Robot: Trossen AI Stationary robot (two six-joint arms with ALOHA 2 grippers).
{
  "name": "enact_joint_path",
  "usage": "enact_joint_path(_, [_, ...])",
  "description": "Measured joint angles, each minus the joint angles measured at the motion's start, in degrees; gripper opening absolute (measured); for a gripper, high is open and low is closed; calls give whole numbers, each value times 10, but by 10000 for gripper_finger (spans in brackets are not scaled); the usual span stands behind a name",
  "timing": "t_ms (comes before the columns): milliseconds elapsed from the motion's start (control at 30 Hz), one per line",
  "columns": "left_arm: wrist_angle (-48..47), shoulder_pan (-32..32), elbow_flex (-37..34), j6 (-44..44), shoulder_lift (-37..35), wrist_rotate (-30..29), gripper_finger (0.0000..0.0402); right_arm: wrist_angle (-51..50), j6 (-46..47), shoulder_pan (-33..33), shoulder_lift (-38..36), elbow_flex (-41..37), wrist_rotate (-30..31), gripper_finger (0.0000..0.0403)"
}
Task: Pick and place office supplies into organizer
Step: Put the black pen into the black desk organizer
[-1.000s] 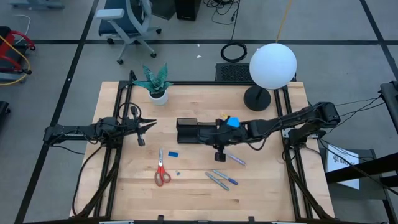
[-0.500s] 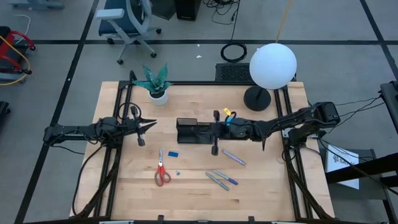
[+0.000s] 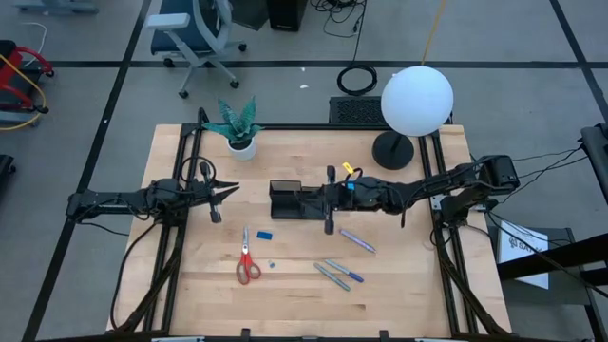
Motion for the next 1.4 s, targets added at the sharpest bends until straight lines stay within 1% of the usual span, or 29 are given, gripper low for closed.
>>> enact_joint_path(100, [9,0,0,0,0,0,51,5,0,-1,0,0,-13,17])
enact_joint_path(233, [8,0,0,-2,0,0,51,5,-2,-2,0,0,-14,17])
enact_joint_path(333, [9,0,0,-24,0,0,51,8,-4,-9,0,0,-15,17])
enact_joint_path(400, [23,0,0,-56,0,0,51,7,-4,-13,0,0,-15,17])
enact_joint_path(467, [36,0,0,-107,0,1,51,4,-2,-19,0,0,-19,17])
enact_joint_path(533, [39,0,0,-157,0,4,51,3,1,-23,0,0,-36,17])
enact_joint_path(600, [54,0,0,-183,0,2,51,4,6,-24,0,0,-45,17])
enact_joint_path(667, [76,0,0,-187,0,1,51,3,6,-24,0,0,-45,17])
enact_joint_path(767, [103,0,0,-200,0,16,51,3,6,-24,0,0,-45,17])
enact_joint_path(967, [93,0,0,-178,0,17,51,-2,6,-24,0,0,-45,17])
enact_joint_path(1167, [95,0,0,-194,0,15,52,-6,1,-24,0,0,-45,17])
enact_joint_path(1267, [95,0,0,-198,0,15,64,-6,1,-24,0,0,-45,17])
enact_joint_path(1400, [95,0,0,-209,0,15,109,-6,0,-24,0,0,-45,17])
